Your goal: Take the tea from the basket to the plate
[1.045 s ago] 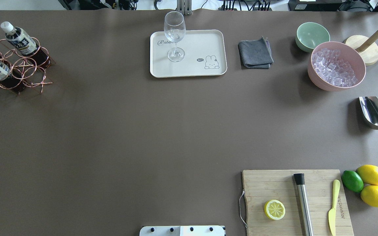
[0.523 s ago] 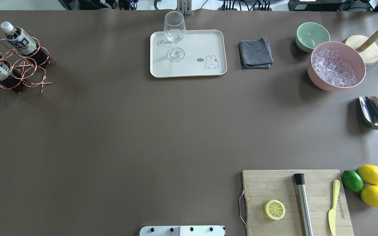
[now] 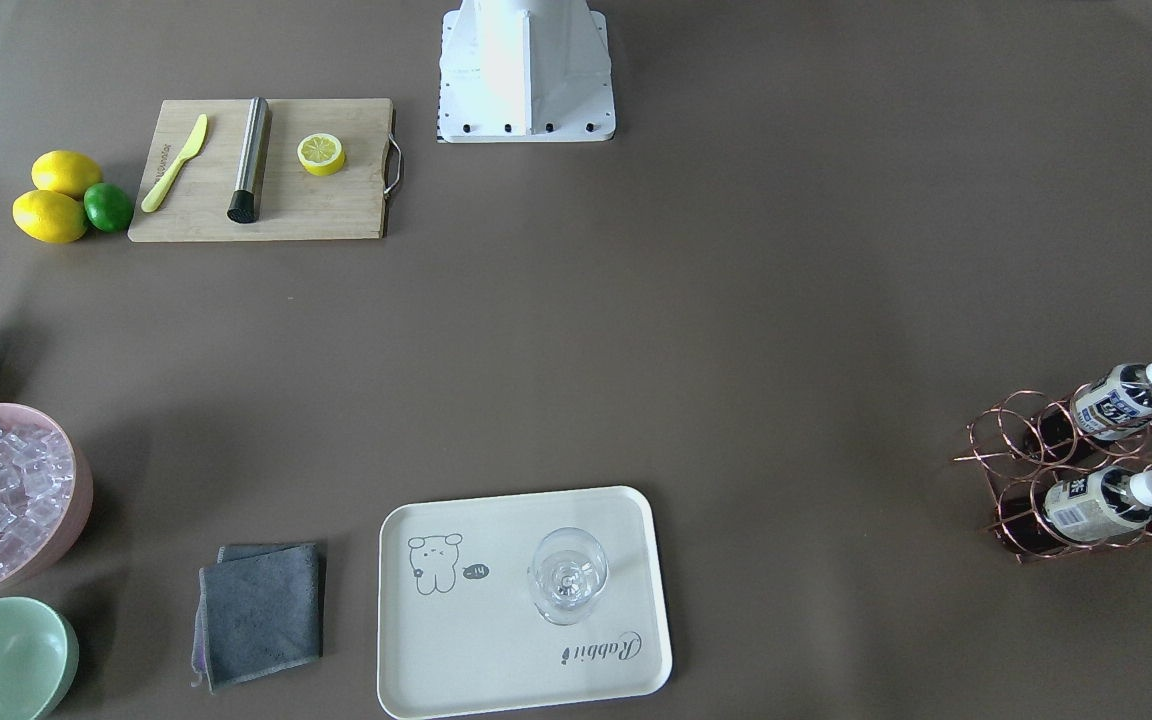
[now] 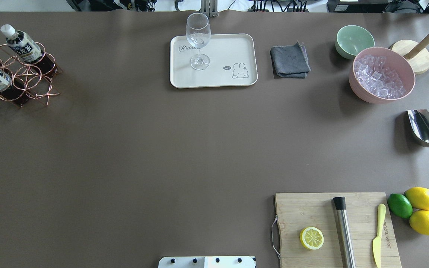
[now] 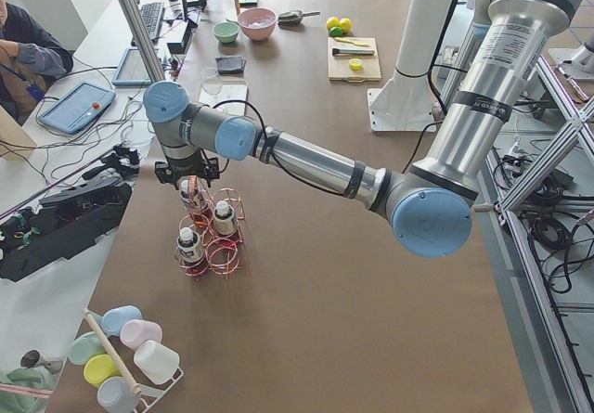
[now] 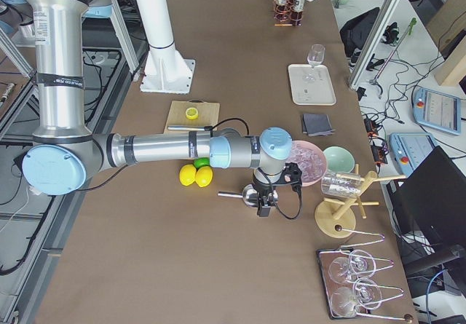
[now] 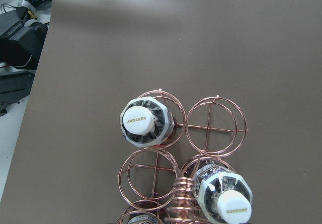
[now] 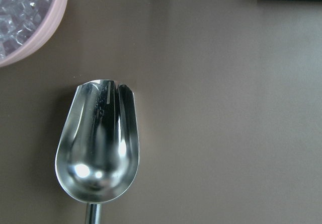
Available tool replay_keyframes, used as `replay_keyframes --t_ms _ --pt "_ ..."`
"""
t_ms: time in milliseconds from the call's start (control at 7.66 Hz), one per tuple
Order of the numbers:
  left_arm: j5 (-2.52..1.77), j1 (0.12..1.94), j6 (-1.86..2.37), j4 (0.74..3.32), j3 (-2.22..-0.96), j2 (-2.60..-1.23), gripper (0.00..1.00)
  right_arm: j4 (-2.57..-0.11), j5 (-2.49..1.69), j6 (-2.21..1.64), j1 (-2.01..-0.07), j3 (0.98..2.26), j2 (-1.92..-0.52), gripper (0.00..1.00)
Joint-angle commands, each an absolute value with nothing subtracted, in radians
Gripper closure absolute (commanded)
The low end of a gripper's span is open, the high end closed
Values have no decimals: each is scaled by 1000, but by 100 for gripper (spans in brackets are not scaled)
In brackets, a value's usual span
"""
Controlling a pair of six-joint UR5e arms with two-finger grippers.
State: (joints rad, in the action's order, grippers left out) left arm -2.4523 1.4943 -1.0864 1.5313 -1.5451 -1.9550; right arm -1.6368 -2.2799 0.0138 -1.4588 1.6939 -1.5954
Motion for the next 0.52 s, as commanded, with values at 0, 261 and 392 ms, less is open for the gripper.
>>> replay_keyframes --t_ms 0,261,392 --pt "-2453 1497 -1135 1532 -1545 -1938 24 -1637 -2281 14 -1456 1694 -1595 0" --pt "-2451 1497 -1135 1534 -1546 -1937 49 -1637 -2281 14 -1456 1694 -1595 0" --pt "-2451 1499 -1135 1534 -1546 -1939 65 -1637 -2281 14 -1456 1694 -1595 0"
